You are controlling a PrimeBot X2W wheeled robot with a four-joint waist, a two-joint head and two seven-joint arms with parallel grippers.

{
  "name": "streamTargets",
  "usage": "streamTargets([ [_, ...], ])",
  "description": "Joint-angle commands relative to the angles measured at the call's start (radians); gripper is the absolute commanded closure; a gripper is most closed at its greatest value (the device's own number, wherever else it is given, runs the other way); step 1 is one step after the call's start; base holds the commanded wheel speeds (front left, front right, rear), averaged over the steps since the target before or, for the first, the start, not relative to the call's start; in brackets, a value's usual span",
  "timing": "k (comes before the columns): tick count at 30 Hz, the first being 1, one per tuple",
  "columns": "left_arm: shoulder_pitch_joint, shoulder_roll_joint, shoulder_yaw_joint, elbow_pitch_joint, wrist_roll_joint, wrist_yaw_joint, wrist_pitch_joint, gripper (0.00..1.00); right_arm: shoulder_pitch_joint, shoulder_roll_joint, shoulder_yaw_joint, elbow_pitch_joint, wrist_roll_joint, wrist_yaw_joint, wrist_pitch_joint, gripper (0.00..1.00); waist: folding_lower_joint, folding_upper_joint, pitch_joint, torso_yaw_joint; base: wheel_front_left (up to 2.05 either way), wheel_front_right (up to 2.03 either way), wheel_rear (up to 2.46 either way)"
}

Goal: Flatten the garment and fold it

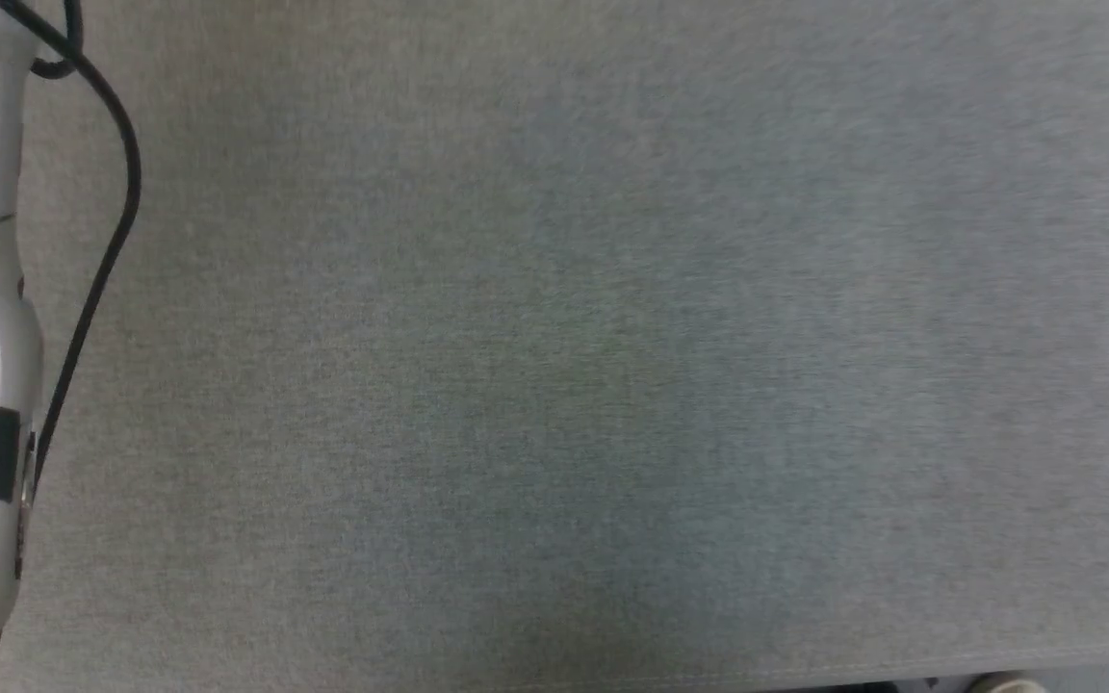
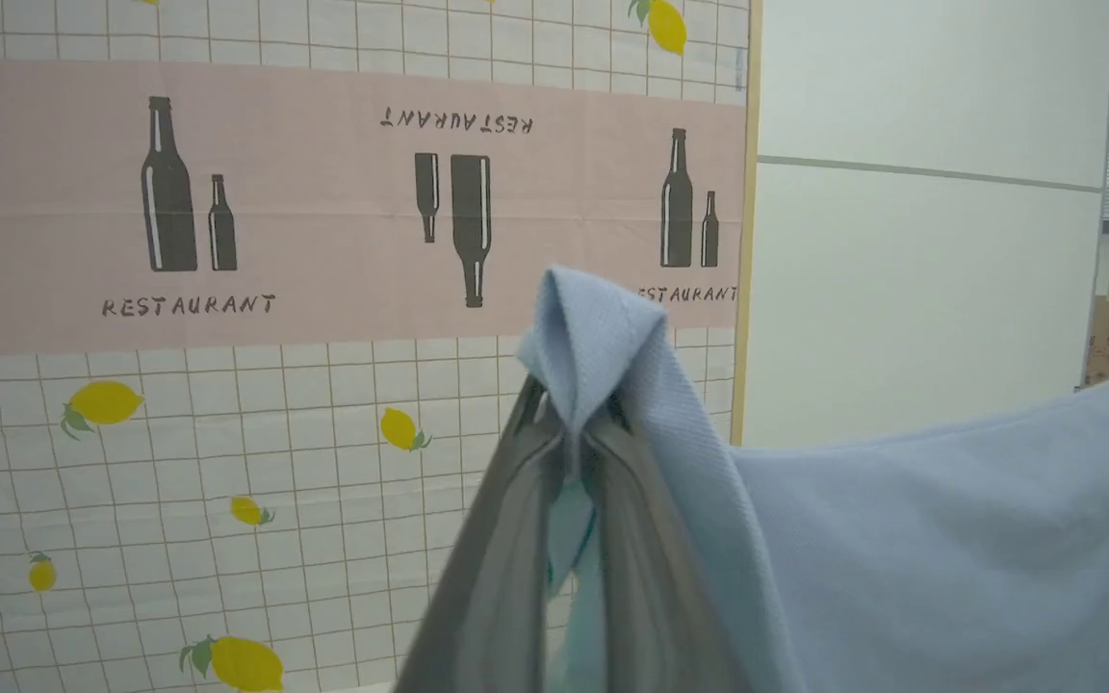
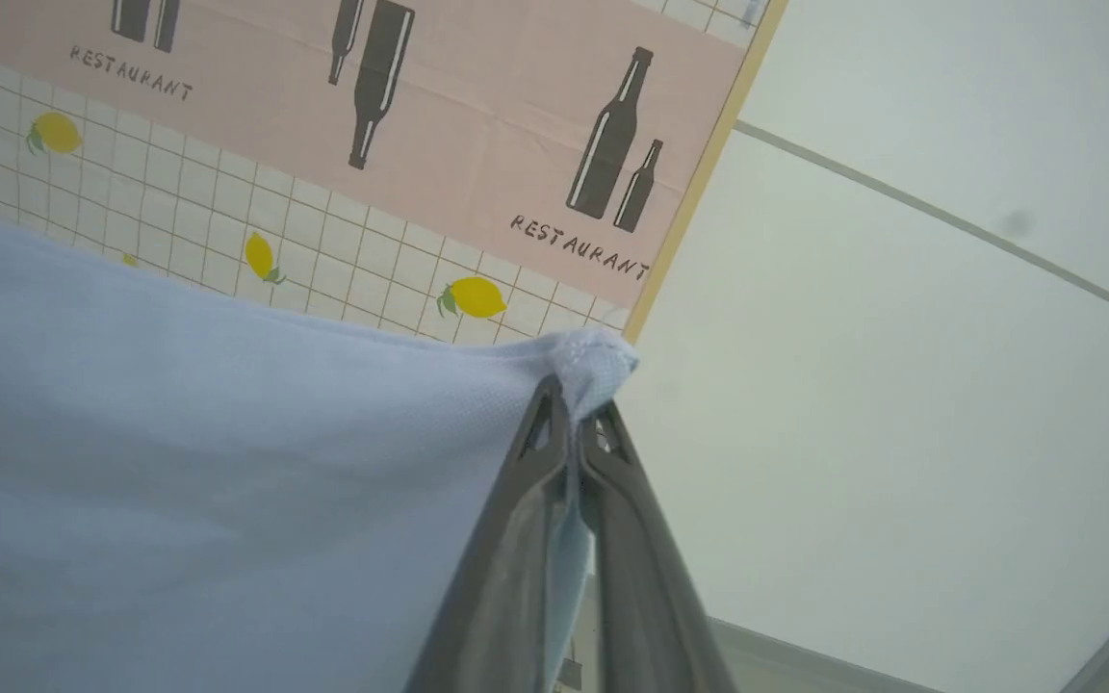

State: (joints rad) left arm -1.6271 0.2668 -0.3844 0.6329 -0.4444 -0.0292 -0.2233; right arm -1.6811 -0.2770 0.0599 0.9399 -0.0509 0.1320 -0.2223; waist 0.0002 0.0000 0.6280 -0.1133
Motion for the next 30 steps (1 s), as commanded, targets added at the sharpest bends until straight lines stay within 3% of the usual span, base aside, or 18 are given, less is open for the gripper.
streamTargets([
  [1,0.009,-0.002,0.000,-0.004,-0.017,-0.019,-0.009,1.00,0.000,-0.007,0.019,0.002,0.019,-0.001,-0.013,1.00,-0.0002,0.0000,0.081,0.047,0.00,0.00,0.00],
  [9,0.110,0.019,-0.019,-0.123,-0.145,-0.086,0.134,1.00,0.088,-0.069,0.203,-0.090,0.258,-0.001,-0.021,1.00,-0.0002,0.0000,0.066,0.063,0.00,0.00,0.00],
  [14,0.253,0.068,-0.023,-0.339,-0.238,-0.092,0.240,1.00,0.211,-0.185,0.283,-0.272,0.486,-0.001,0.034,1.00,-0.0002,0.0000,0.049,0.077,0.00,0.00,0.00],
  [18,0.433,0.113,-0.020,-0.506,-0.282,-0.070,0.277,1.00,0.383,-0.271,0.285,-0.426,0.623,-0.001,0.077,1.00,-0.0002,0.0000,0.002,0.083,0.00,0.00,0.00],
  [22,0.645,0.154,-0.008,-0.656,-0.306,-0.015,0.278,1.00,0.585,-0.329,0.251,-0.560,0.705,-0.001,0.116,1.00,-0.0002,0.0000,-0.054,0.084,0.00,0.00,0.00],
  [30,1.057,0.205,-0.029,-0.801,-0.304,0.055,0.200,1.00,0.992,-0.297,0.093,-0.734,0.746,-0.001,0.165,1.00,-0.0002,0.0000,-0.188,0.093,0.00,0.00,0.00],
])
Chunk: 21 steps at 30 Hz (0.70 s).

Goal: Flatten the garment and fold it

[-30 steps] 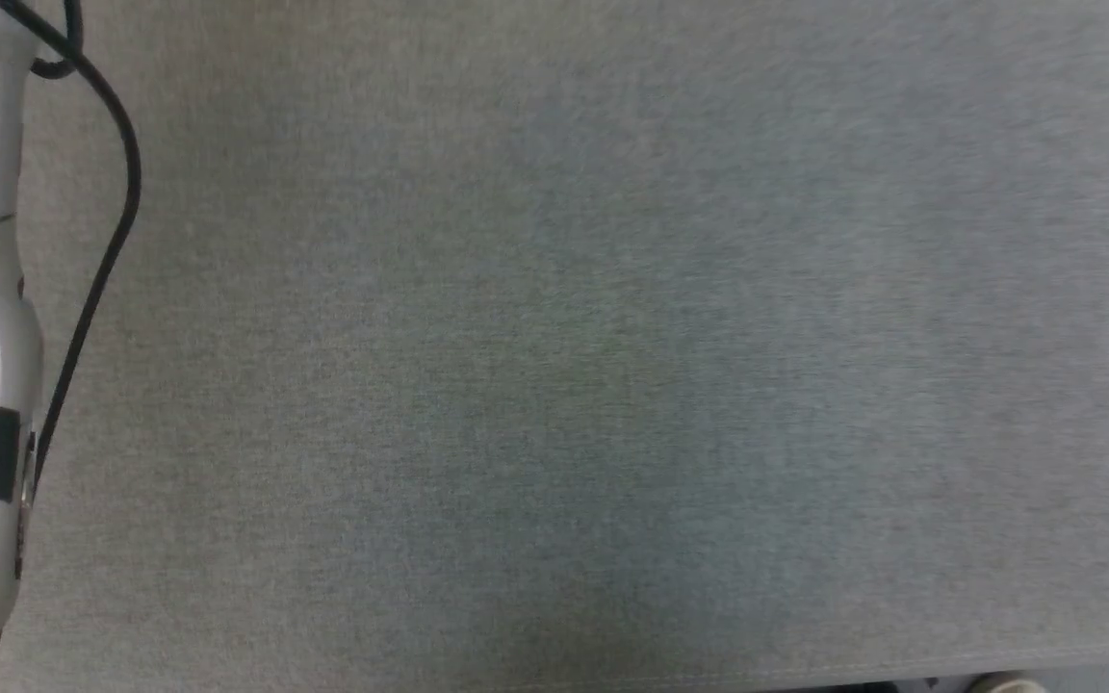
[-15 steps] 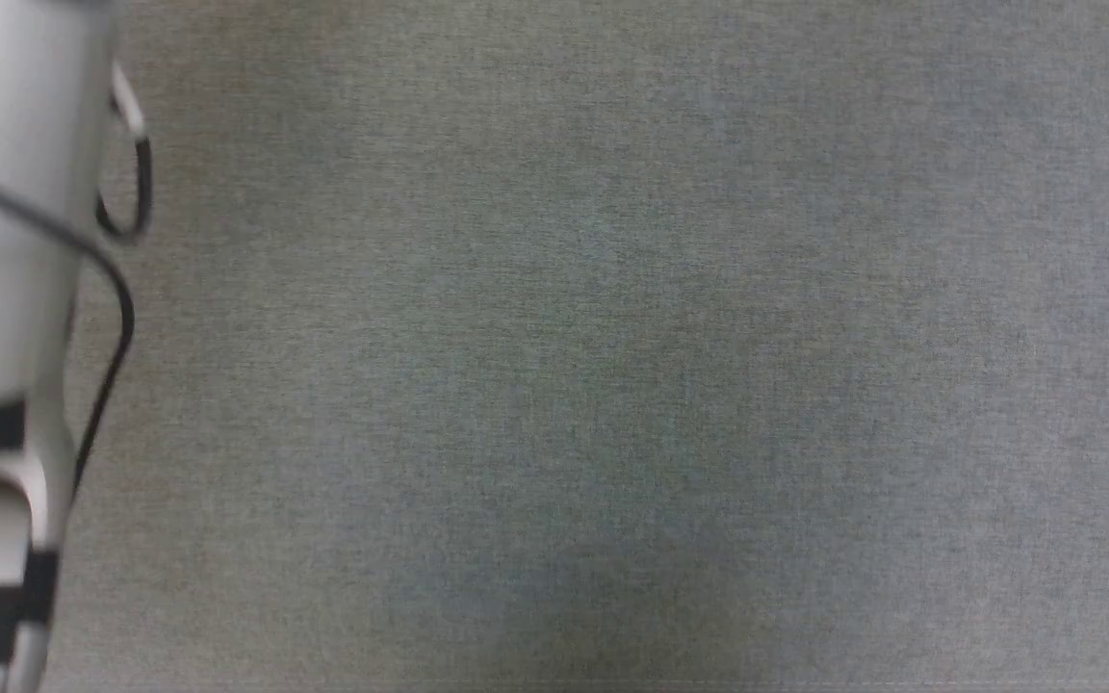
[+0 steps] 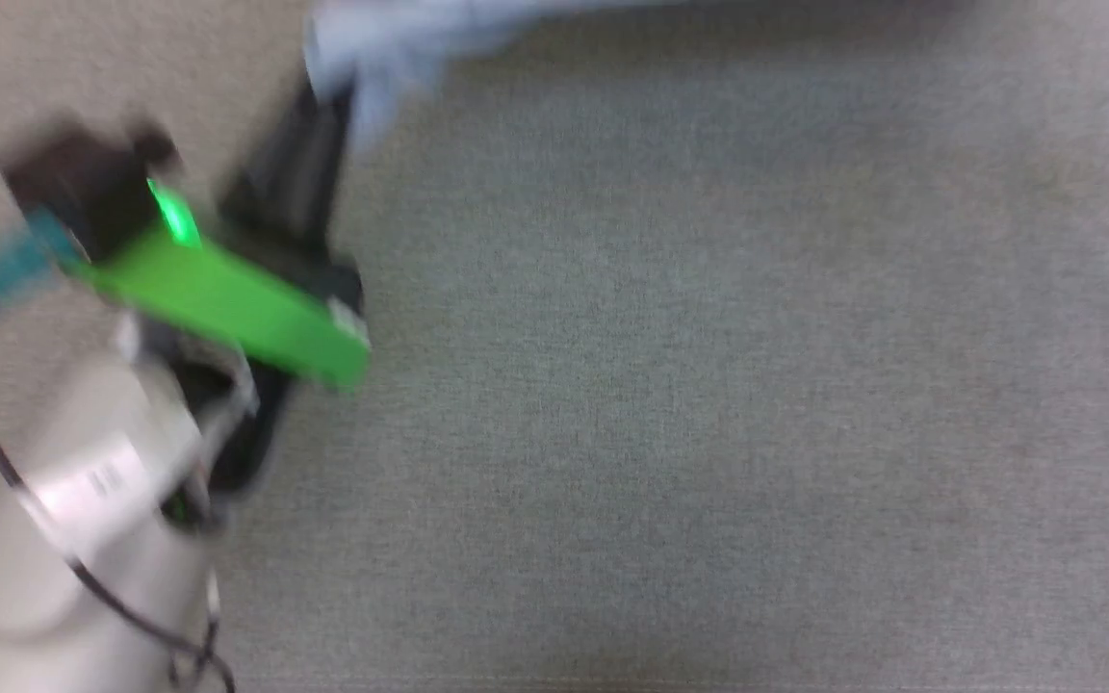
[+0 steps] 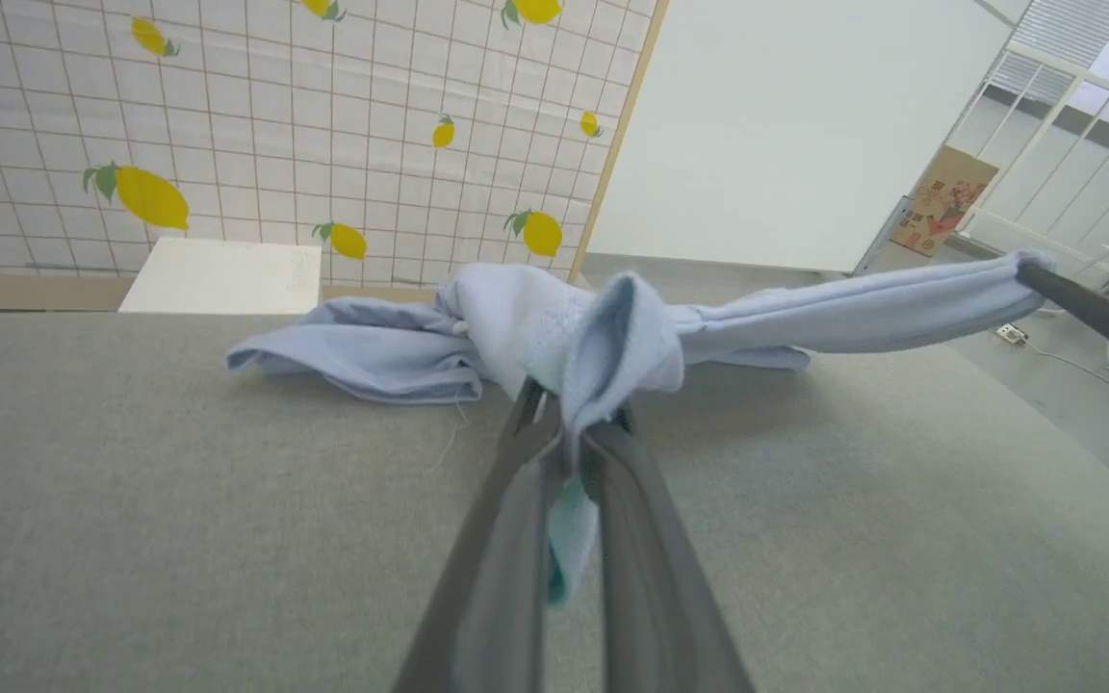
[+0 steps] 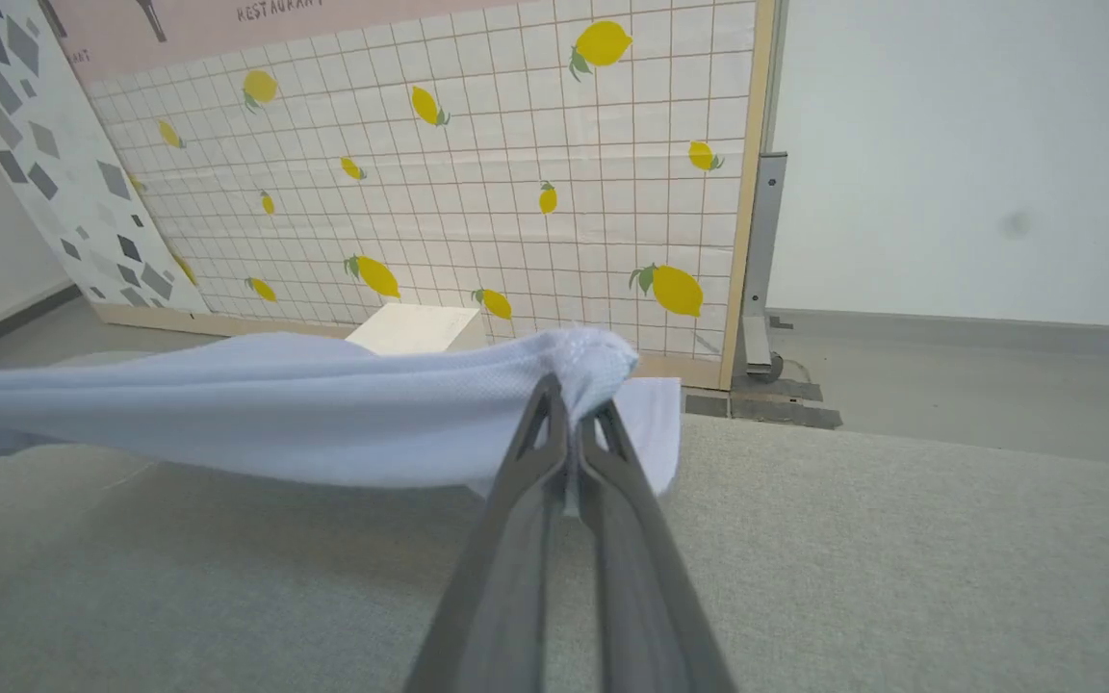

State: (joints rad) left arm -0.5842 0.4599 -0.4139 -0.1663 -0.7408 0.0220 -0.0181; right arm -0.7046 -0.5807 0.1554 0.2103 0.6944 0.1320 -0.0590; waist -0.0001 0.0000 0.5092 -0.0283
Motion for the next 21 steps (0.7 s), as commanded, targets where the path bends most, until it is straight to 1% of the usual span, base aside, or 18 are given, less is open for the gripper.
streamTargets([
  [1,0.065,0.022,-0.012,-0.007,-0.001,0.008,-0.011,1.00,0.072,0.022,-0.024,-0.024,-0.003,-0.001,0.007,1.00,0.0001,0.0000,-0.088,0.008,0.00,0.00,0.00],
  [7,0.306,0.044,-0.074,-0.021,0.015,0.056,-0.024,1.00,0.355,0.133,-0.152,-0.085,-0.015,-0.001,0.044,1.00,0.0001,0.0000,-0.179,0.012,0.00,0.00,0.00],
  [11,0.434,0.062,-0.099,-0.008,0.005,0.087,-0.015,1.00,0.511,0.193,-0.197,-0.119,-0.040,-0.001,0.080,1.00,0.0001,0.0000,-0.240,0.010,0.00,0.00,0.00],
  [18,0.610,0.075,-0.125,-0.008,-0.076,0.101,0.015,1.00,0.716,0.283,-0.266,-0.161,-0.057,-0.001,0.162,1.00,0.0001,0.0000,-0.335,0.016,0.00,0.00,0.00],
  [19,0.686,0.089,-0.131,-0.018,-0.116,0.115,0.042,1.00,0.796,0.323,-0.282,-0.191,-0.065,-0.001,0.217,1.00,0.0001,0.0000,-0.382,0.017,0.00,0.00,0.00],
  [21,0.733,0.098,-0.132,-0.030,-0.142,0.126,0.056,1.00,0.848,0.345,-0.290,-0.219,-0.065,-0.001,0.258,1.00,0.0001,0.0000,-0.412,0.018,0.00,0.00,0.00],
])
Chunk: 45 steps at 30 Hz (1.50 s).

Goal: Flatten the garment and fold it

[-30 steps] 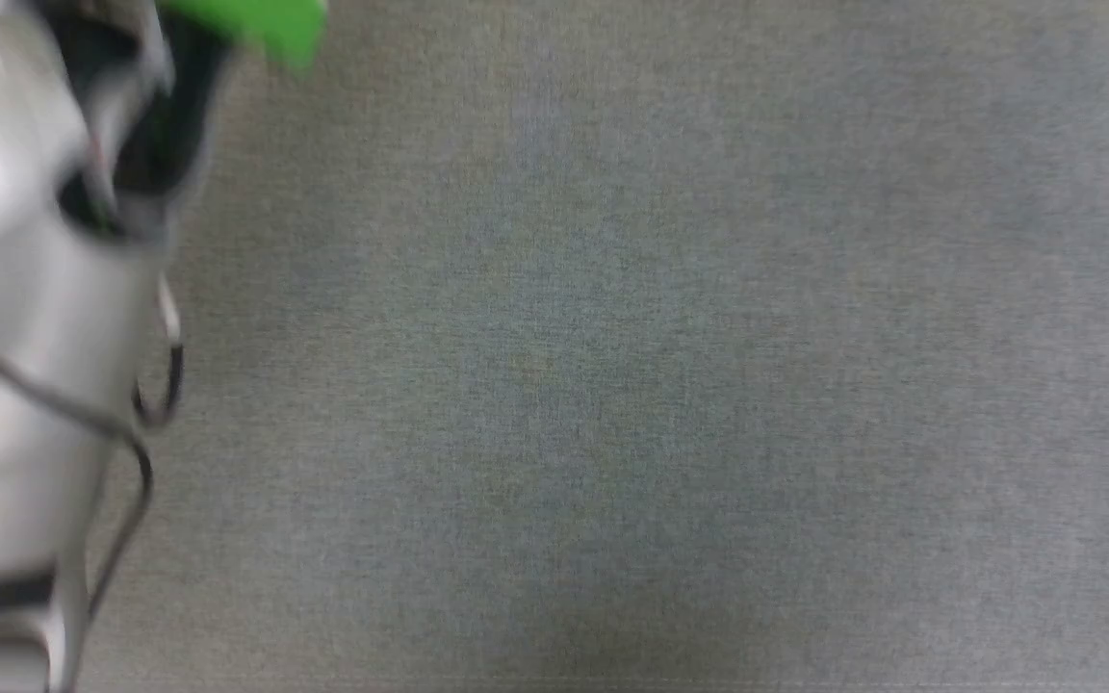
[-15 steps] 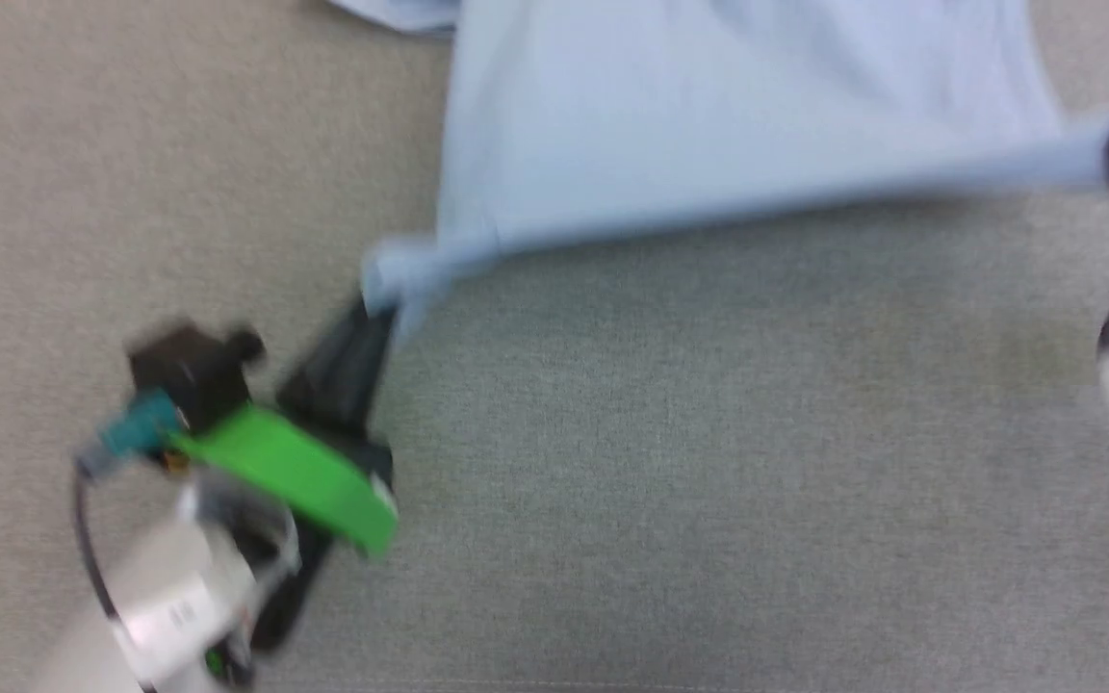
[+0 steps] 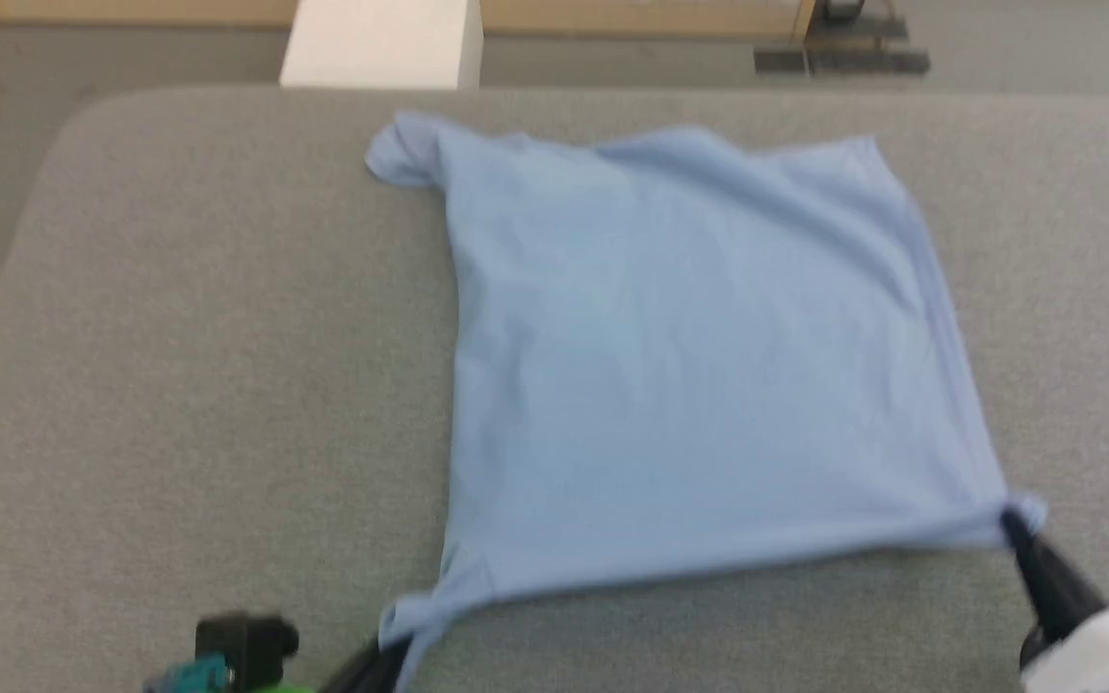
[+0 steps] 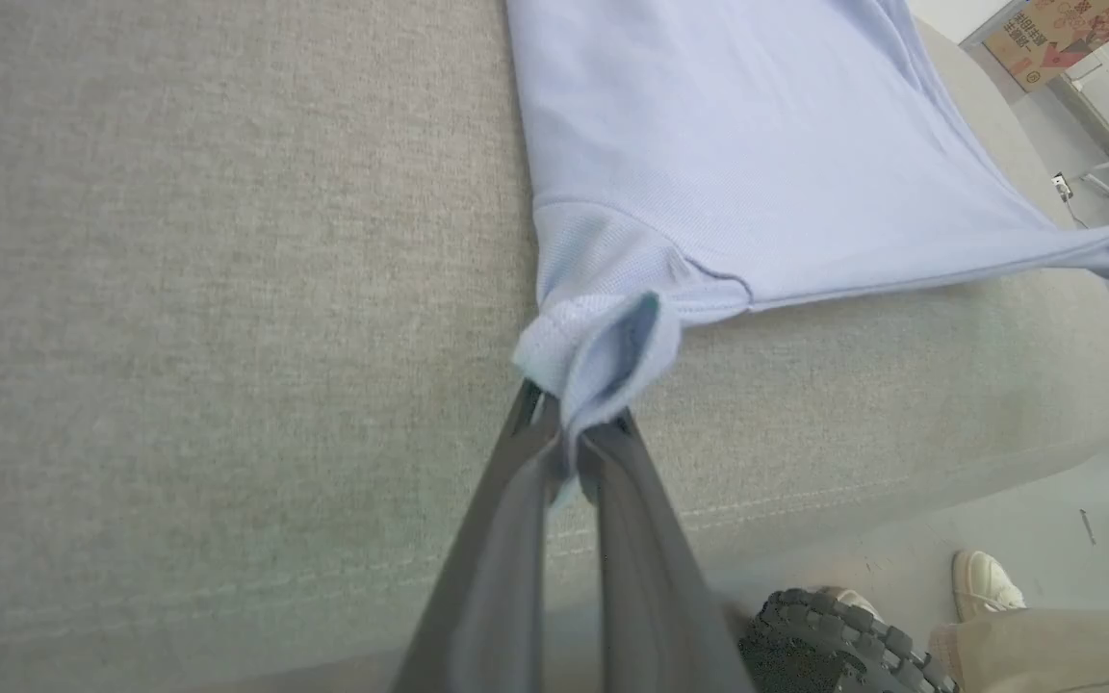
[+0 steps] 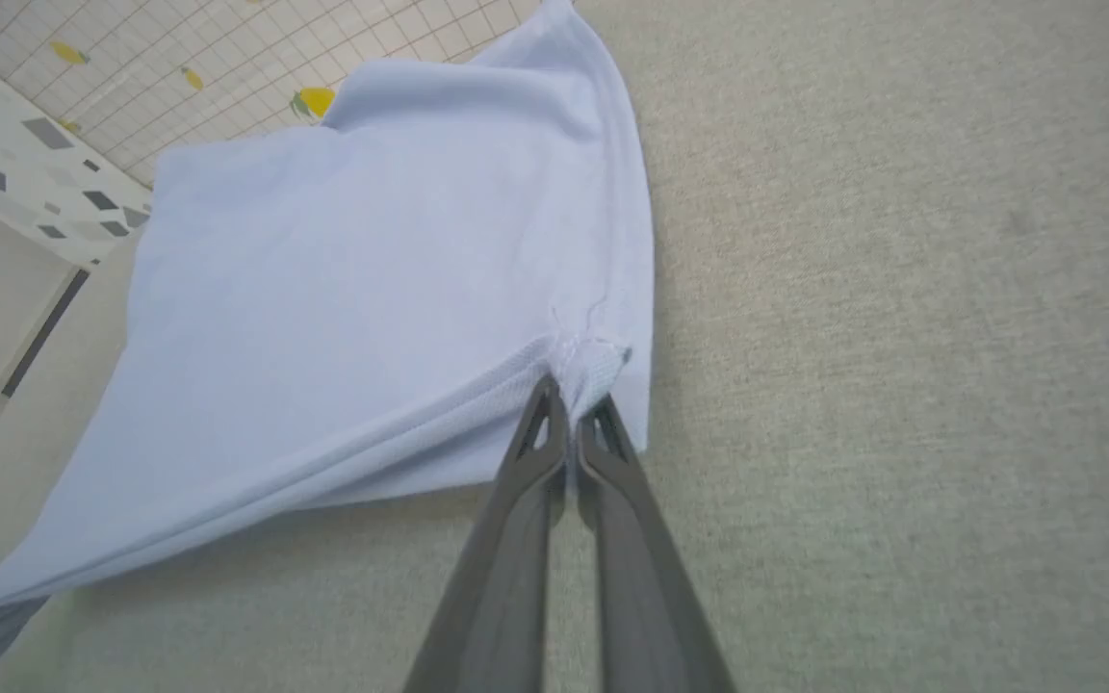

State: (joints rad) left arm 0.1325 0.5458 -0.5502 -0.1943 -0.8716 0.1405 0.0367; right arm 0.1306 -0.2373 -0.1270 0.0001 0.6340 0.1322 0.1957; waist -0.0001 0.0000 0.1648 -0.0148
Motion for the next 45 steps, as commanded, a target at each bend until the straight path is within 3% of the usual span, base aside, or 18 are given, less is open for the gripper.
streamTargets([
  [1,0.036,0.016,0.003,-0.009,-0.024,0.010,0.008,1.00,0.037,0.009,-0.009,-0.023,-0.003,-0.002,0.025,1.00,0.0001,0.0000,-0.083,0.005,0.00,0.00,0.00],
  [5,0.114,0.039,0.001,-0.042,-0.067,0.025,0.035,1.00,0.140,0.042,-0.034,-0.094,0.004,-0.002,0.116,1.00,0.0001,0.0000,-0.134,0.009,0.00,0.00,0.00],
  [6,0.159,0.054,0.001,-0.074,-0.089,0.033,0.047,1.00,0.213,0.058,-0.055,-0.150,0.011,-0.002,0.188,1.00,0.0001,0.0000,-0.159,0.011,0.00,0.00,0.00],
  [12,0.232,0.071,0.008,-0.130,-0.120,0.049,0.044,1.00,0.324,0.085,-0.092,-0.253,0.021,-0.002,0.304,1.00,0.0001,0.0000,-0.187,0.007,0.00,0.00,0.00],
  [19,0.232,0.085,0.026,-0.175,-0.088,0.069,0.015,1.00,0.330,0.108,-0.141,-0.316,0.008,-0.002,0.327,1.00,0.0001,0.0000,-0.181,0.004,0.00,0.00,0.00],
  [24,0.156,0.098,0.046,-0.207,-0.041,0.067,0.007,1.00,0.260,0.084,-0.152,-0.321,-0.012,-0.002,0.303,1.00,0.0001,0.0000,-0.138,0.005,0.00,0.00,0.00],
  [32,-0.072,0.092,0.052,-0.178,0.013,0.014,0.047,1.00,0.087,0.011,-0.143,-0.266,-0.027,-0.002,0.260,1.00,0.0001,0.0000,-0.031,0.012,0.00,0.00,0.00],
  [45,-0.430,-0.034,0.041,0.138,-0.019,-0.124,0.070,1.00,-0.196,-0.116,0.007,-0.046,-0.024,-0.002,0.239,1.00,0.0001,0.0000,0.120,-0.013,0.00,0.00,0.00],
])
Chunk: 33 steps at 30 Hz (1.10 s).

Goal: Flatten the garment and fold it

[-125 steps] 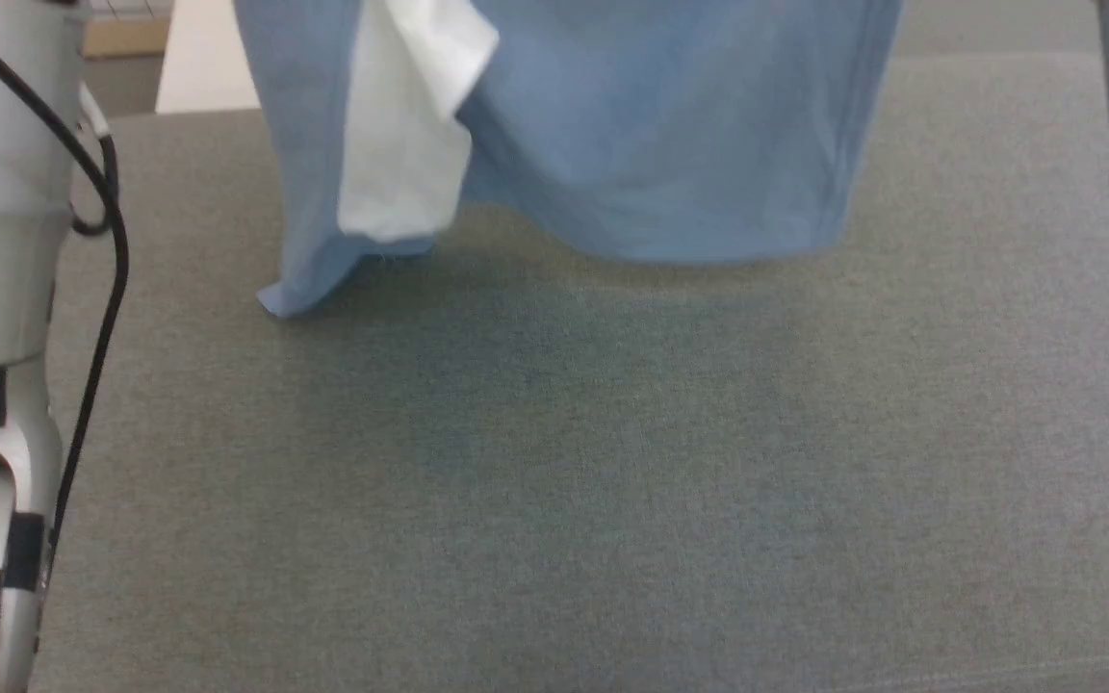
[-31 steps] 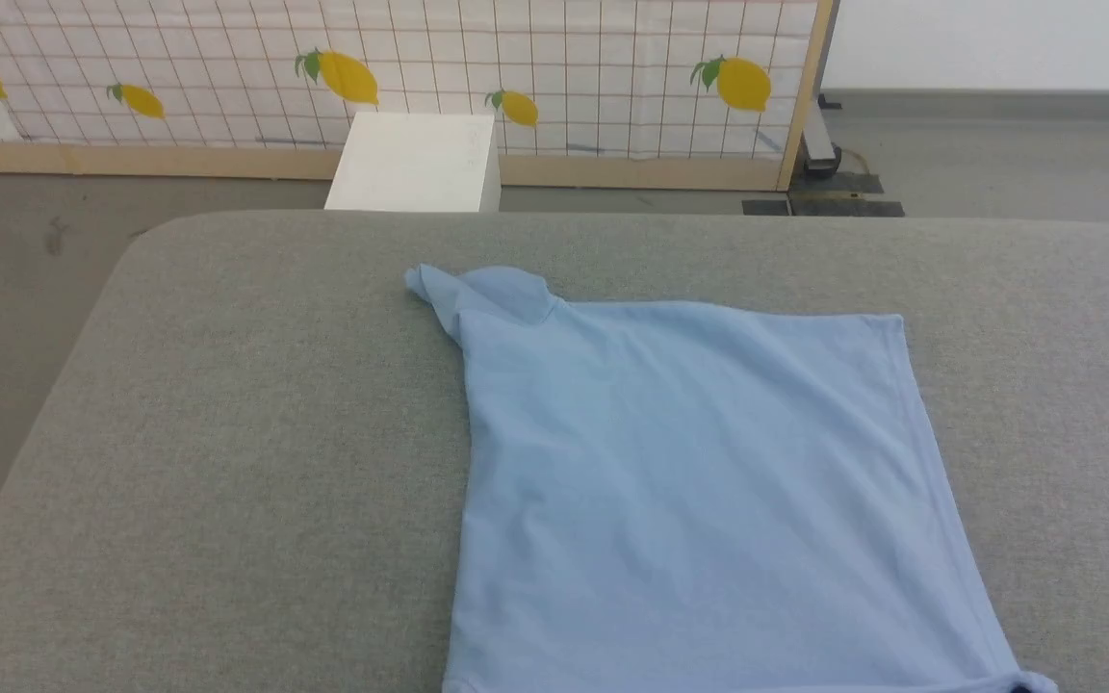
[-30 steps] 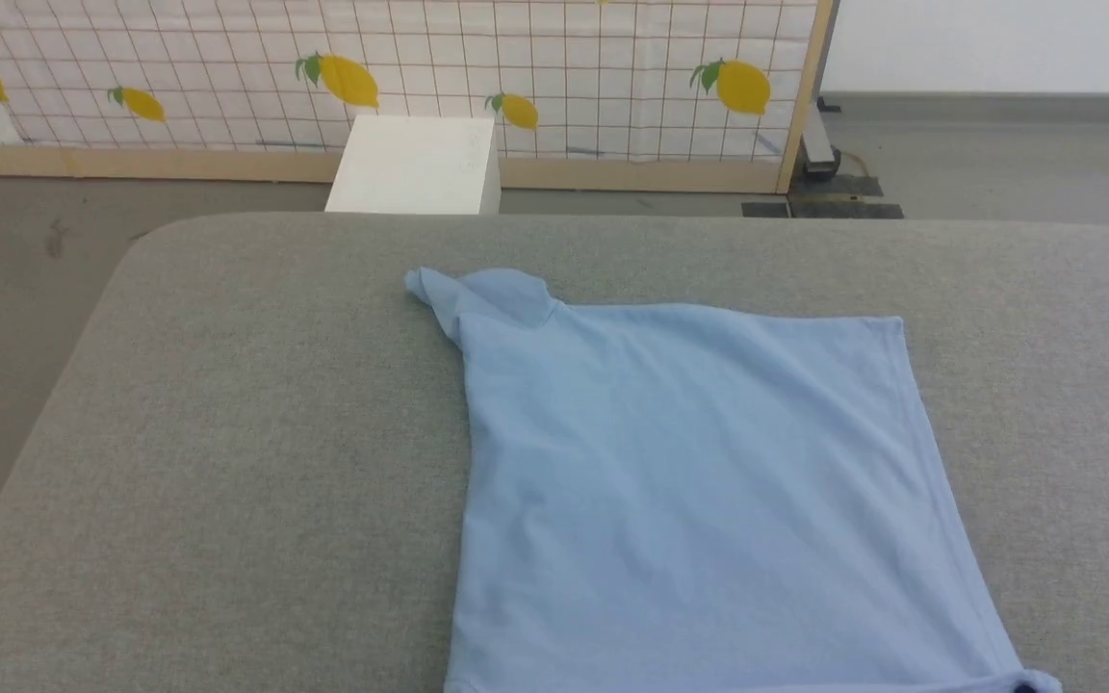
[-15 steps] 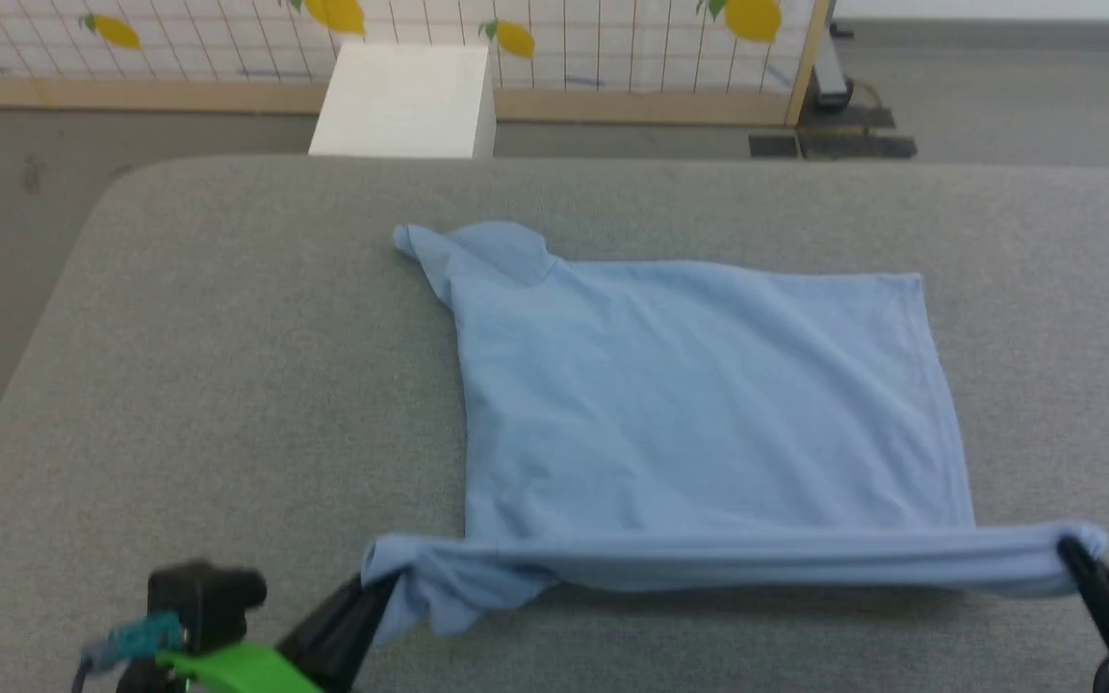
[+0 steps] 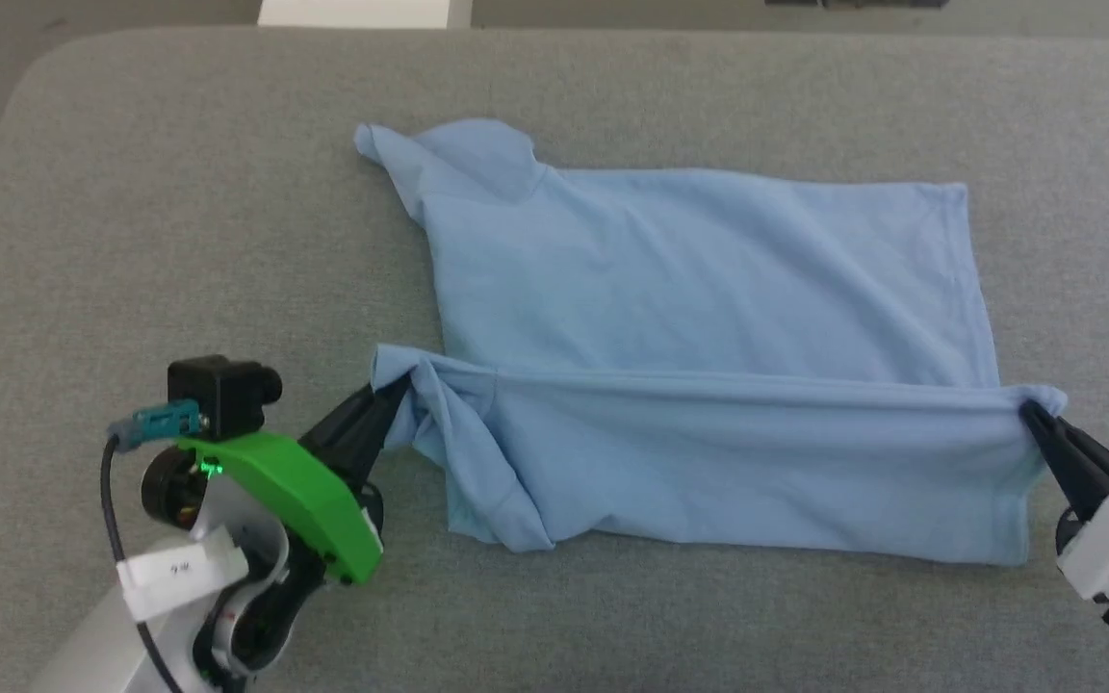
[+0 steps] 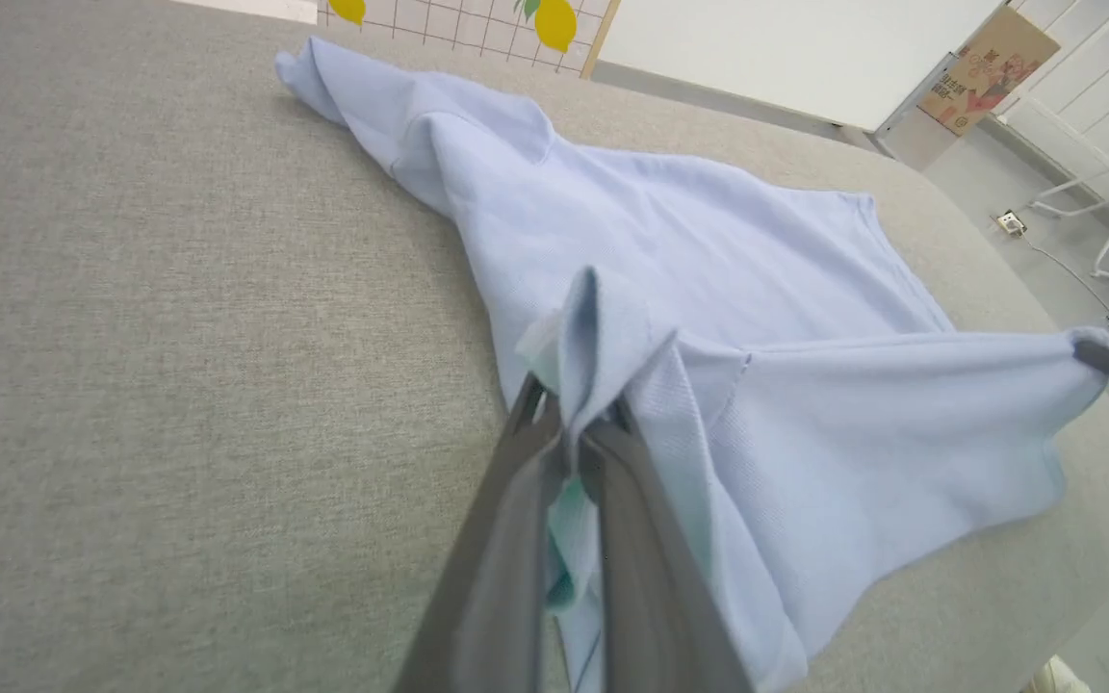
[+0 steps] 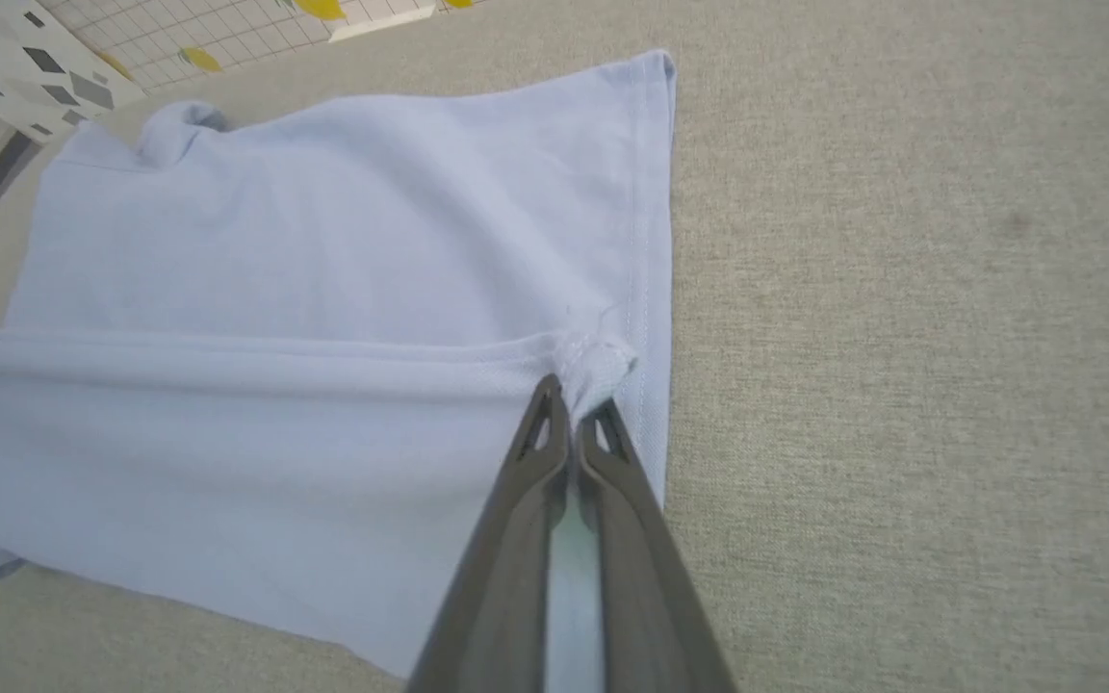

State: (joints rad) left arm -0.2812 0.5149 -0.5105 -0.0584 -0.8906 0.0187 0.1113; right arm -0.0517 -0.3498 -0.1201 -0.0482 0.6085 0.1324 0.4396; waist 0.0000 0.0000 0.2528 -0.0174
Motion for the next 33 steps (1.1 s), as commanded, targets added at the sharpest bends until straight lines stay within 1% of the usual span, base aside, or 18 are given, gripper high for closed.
streamTargets([
  [1,-0.032,-0.011,-0.001,0.025,0.002,-0.010,-0.009,1.00,-0.028,-0.011,0.010,0.020,0.003,-0.002,-0.009,1.00,0.0000,0.0000,0.039,-0.011,0.00,0.00,0.00],
  [8,-0.091,-0.068,-0.015,0.162,-0.005,-0.045,-0.037,1.00,-0.099,-0.045,0.066,0.129,0.015,-0.002,-0.031,1.00,0.0000,0.0000,0.067,-0.011,0.00,0.00,0.00],
  [12,-0.109,-0.090,-0.030,0.219,-0.007,-0.058,-0.037,1.00,-0.127,-0.057,0.098,0.186,0.023,-0.002,-0.042,1.00,0.0000,0.0000,0.074,-0.010,0.00,0.00,0.00],
  [15,-0.120,-0.106,-0.040,0.253,0.001,-0.062,-0.046,1.00,-0.143,-0.058,0.116,0.222,0.029,-0.002,-0.057,1.00,0.0000,0.0000,0.075,-0.008,0.00,0.00,0.00],
  [18,-0.129,-0.125,-0.051,0.286,0.014,-0.052,-0.056,1.00,-0.156,-0.058,0.133,0.256,0.035,-0.002,-0.071,1.00,0.0000,0.0000,0.074,-0.004,0.00,0.00,0.00],
  [19,-0.133,-0.130,-0.053,0.295,0.020,-0.047,-0.061,0.85,-0.159,-0.058,0.138,0.264,0.037,-0.002,-0.075,1.00,0.0000,0.0000,0.075,-0.002,0.00,0.00,0.00],
  [20,-0.137,-0.137,-0.054,0.306,0.026,-0.039,-0.070,0.67,-0.163,-0.060,0.143,0.273,0.039,-0.002,-0.079,0.89,0.0000,0.0000,0.075,-0.001,0.00,0.00,0.00],
  [21,-0.140,-0.143,-0.055,0.316,0.030,-0.035,-0.076,0.62,-0.167,-0.060,0.147,0.280,0.040,-0.002,-0.083,0.68,0.0000,0.0000,0.075,0.001,0.00,0.00,0.00],
  [22,-0.144,-0.149,-0.057,0.326,0.033,-0.034,-0.080,0.56,-0.172,-0.061,0.150,0.287,0.041,-0.002,-0.091,0.00,0.0000,0.0000,0.075,0.002,0.00,0.00,0.00],
  [23,-0.148,-0.154,-0.058,0.334,0.034,-0.033,-0.083,0.51,-0.175,-0.061,0.150,0.293,0.042,-0.002,-0.098,0.00,0.0000,0.0000,0.074,0.003,0.00,0.00,0.00],
  [24,-0.152,-0.159,-0.058,0.345,0.038,-0.030,-0.090,0.24,-0.180,-0.061,0.153,0.301,0.044,-0.002,-0.104,0.00,0.0000,0.0000,0.073,0.005,0.00,0.00,0.00],
  [25,-0.155,-0.163,-0.057,0.354,0.039,-0.027,-0.096,0.01,-0.183,-0.061,0.155,0.306,0.045,-0.002,-0.108,0.00,0.0000,0.0000,0.071,0.006,0.00,0.00,0.00],
  [30,-0.158,-0.180,-0.048,0.390,0.031,-0.028,-0.124,0.00,-0.185,-0.062,0.165,0.317,0.058,-0.002,-0.131,0.00,0.0000,0.0000,0.041,0.009,0.00,0.00,0.00],
  [33,-0.141,-0.176,-0.036,0.381,0.021,-0.026,-0.141,0.00,-0.169,-0.069,0.158,0.302,0.067,-0.002,-0.144,0.00,0.0000,0.0000,0.012,0.010,0.00,0.00,0.00],
])
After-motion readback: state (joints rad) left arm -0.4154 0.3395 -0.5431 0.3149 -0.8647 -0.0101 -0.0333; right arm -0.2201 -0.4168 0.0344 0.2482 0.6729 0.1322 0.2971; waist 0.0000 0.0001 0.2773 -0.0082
